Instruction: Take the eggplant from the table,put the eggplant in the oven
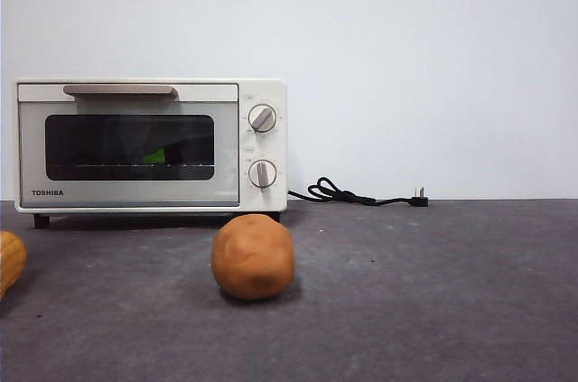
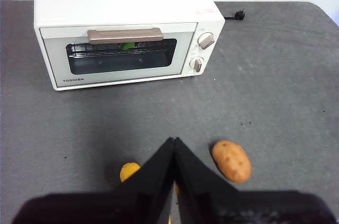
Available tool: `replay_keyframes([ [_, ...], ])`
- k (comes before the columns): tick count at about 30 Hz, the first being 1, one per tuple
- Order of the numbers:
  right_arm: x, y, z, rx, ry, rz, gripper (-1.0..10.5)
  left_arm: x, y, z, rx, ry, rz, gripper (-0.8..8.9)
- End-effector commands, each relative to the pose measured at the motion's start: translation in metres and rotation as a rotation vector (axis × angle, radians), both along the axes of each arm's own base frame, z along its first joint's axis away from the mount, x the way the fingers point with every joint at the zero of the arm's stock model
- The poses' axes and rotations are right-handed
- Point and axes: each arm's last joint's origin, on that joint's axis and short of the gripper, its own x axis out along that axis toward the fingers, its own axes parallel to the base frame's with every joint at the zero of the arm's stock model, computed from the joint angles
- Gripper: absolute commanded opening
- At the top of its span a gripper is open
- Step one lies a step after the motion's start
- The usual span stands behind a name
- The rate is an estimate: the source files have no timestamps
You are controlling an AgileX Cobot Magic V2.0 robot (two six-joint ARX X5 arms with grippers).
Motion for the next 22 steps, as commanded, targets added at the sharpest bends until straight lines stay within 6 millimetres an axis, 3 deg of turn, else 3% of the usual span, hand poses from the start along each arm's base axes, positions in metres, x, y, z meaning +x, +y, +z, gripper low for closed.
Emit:
replay_keyframes([
  [1, 0.000, 0.000, -0.002, -0.022, 0.013, 0.001, 0.0, 0.000, 0.000, 0.000, 0.007, -0.006, -0.003, -0.04],
  [22, 0.011, 0.010, -0.005, -0.047, 0.040, 0.001, 0.0, 0.005, 0.000, -0.002, -0.042, 0.039, 0.020, -0.04],
])
